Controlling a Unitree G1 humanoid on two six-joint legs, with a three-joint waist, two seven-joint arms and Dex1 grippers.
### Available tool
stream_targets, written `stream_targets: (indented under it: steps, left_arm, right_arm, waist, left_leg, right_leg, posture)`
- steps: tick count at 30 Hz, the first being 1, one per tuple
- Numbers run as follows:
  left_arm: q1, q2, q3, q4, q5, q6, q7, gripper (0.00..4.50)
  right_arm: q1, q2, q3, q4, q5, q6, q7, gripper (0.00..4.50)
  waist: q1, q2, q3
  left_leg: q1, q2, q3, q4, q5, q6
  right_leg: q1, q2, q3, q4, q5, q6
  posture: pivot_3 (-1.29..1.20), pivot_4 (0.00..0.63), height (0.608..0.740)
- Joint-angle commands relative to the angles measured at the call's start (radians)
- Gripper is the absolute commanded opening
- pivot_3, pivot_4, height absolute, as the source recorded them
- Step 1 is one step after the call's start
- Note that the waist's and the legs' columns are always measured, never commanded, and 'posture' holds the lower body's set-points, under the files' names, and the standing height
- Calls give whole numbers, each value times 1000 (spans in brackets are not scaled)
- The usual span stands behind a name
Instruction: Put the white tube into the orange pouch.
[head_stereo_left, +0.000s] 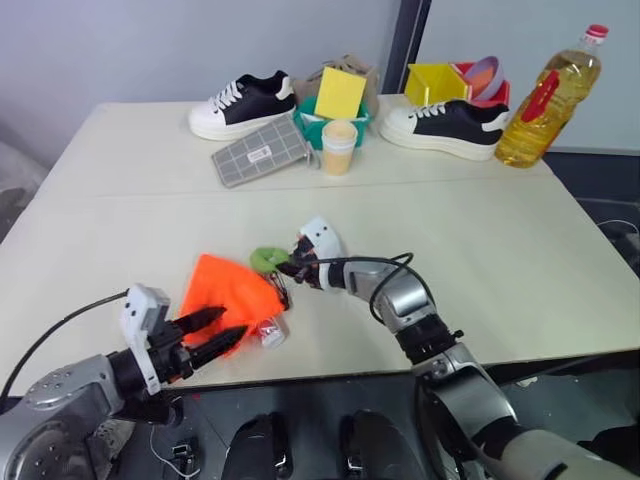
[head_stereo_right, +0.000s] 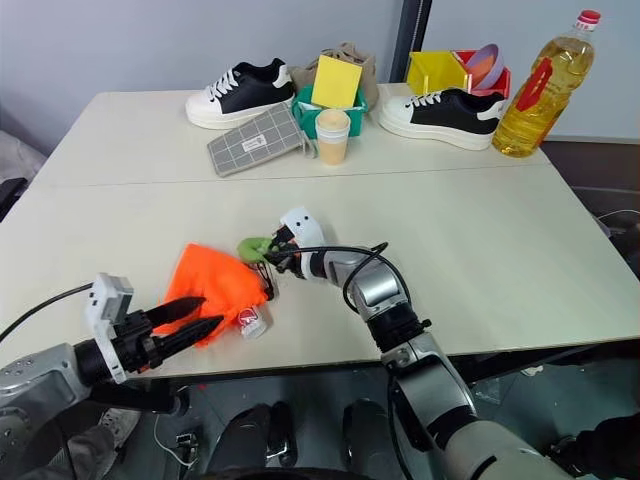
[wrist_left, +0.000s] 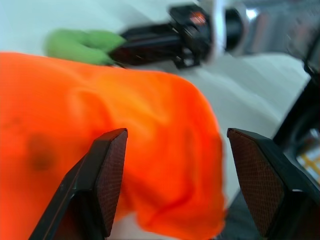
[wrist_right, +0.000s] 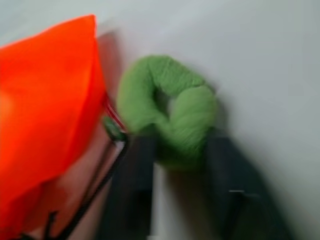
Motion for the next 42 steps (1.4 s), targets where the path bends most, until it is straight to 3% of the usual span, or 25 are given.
stream_targets:
  steps: [1, 5, 14, 18, 26, 32, 38, 42]
  left_arm:
    - [-3, -2, 54, 15, -20, -17, 9, 3397]
    - [-25, -12, 56, 38, -3, -40, 20, 3397]
    - [-203, -58, 19, 164, -14, -53, 53, 3397]
    - [-309, -54, -45, 244, 1, -43, 3, 4430]
    - [-447, -67, -154, 339, 49, -60, -62, 4430]
    - [-499, -103, -293, 303, 255, -201, -28, 4430]
    - [-469, -205, -410, 189, 533, -354, 182, 4430]
    - [-440, -261, -510, 117, 710, -351, 330, 4430]
  right_arm:
    - [12, -13, -8, -37, -13, -17, -5, 60]
    - [33, -44, -56, -91, -19, -64, -40, 60]
    - [143, -146, -268, -446, 123, -79, -49, 60]
    - [159, -164, -303, -560, 180, -53, -53, 0]
    - [150, -166, -301, -636, 239, -32, -79, 0]
    - [144, -167, -285, -642, 250, -39, -83, 0]
    - [144, -163, -262, -637, 253, -40, -78, 0]
    - [140, -168, -247, -622, 256, -45, -62, 0]
  waist:
    - [1, 0, 0]
    - [4, 0, 0]
    - [4, 0, 0]
    - [3, 0, 0]
    - [4, 0, 0]
    - [13, 0, 0]
    - [23, 0, 0]
    - [27, -1, 0]
  left_leg:
    - [0, 0, 0, 0, 0, 0]
    - [0, 0, 0, 0, 0, -1]
    - [0, 0, 0, -1, 1, -1]
    - [0, 0, -1, -2, 4, -2]
    - [0, 0, 0, -1, 5, -2]
    - [0, 0, 0, 0, 5, -2]
    - [0, 0, 0, 0, 5, -1]
    - [0, 0, 0, 0, 5, -1]
  right_leg:
    - [0, 0, 0, 0, 0, 0]
    - [0, 0, 0, 0, 0, 0]
    - [0, 0, 0, 0, 1, 2]
    - [0, 1, -1, 0, 2, 4]
    - [0, 1, -1, 0, 2, 4]
    - [1, 1, -1, 0, 2, 4]
    - [0, 1, 0, 0, 2, 4]
    - [0, 1, 0, 0, 2, 4]
  posture:
    - [0, 150, 740]
    - [0, 150, 740]
    - [0, 150, 740]
    - [0, 150, 740]
    - [0, 150, 740]
    - [0, 150, 740]
    - [0, 150, 740]
    - [0, 150, 740]
